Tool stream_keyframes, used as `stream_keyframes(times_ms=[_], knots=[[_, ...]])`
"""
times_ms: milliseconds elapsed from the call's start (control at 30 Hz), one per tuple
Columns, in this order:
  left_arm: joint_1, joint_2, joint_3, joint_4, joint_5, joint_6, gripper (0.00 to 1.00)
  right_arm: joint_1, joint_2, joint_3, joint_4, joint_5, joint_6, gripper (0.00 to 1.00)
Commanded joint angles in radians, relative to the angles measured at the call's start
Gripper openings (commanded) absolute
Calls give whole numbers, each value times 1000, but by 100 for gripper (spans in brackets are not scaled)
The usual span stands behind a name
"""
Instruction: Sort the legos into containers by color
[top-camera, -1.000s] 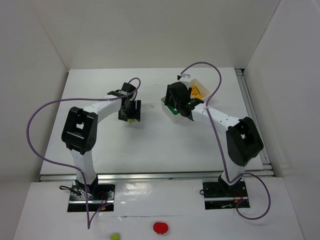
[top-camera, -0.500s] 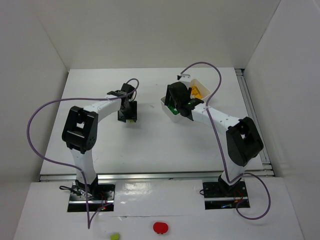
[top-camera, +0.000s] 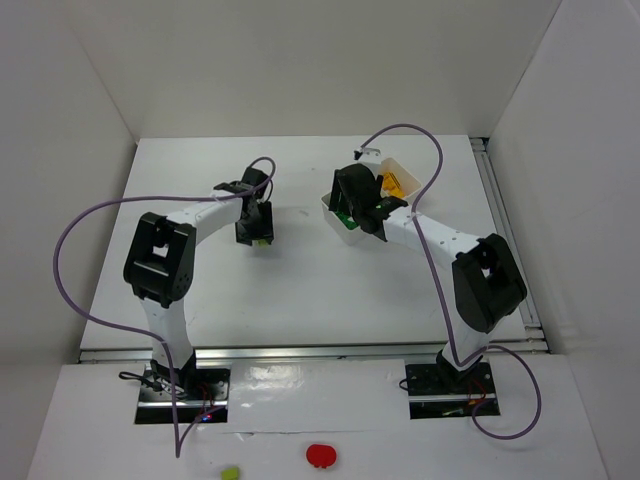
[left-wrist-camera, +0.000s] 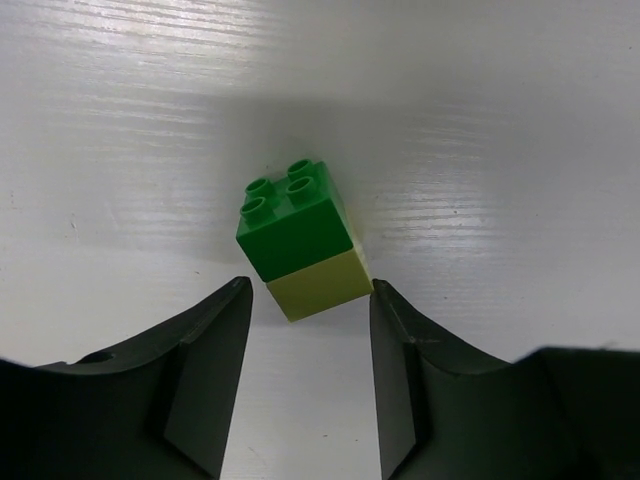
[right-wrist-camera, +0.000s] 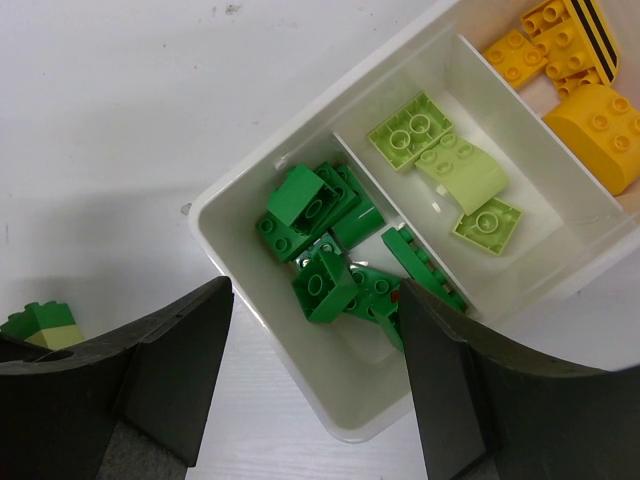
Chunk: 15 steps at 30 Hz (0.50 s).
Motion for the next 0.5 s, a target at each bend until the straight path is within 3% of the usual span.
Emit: stream_keyframes(times_ms=[0,267,467], knots=[[13,-44,-13,-20,-18,-42,62,-5,-25,36,-11,1,-12,74],[31,-83,-56,-11,-27,-64,63,-5,-25,36,-11,-8,-12,74],[31,-83,-56,-11,-27,-64,58,-5,-25,36,-11,-17,-12,74]])
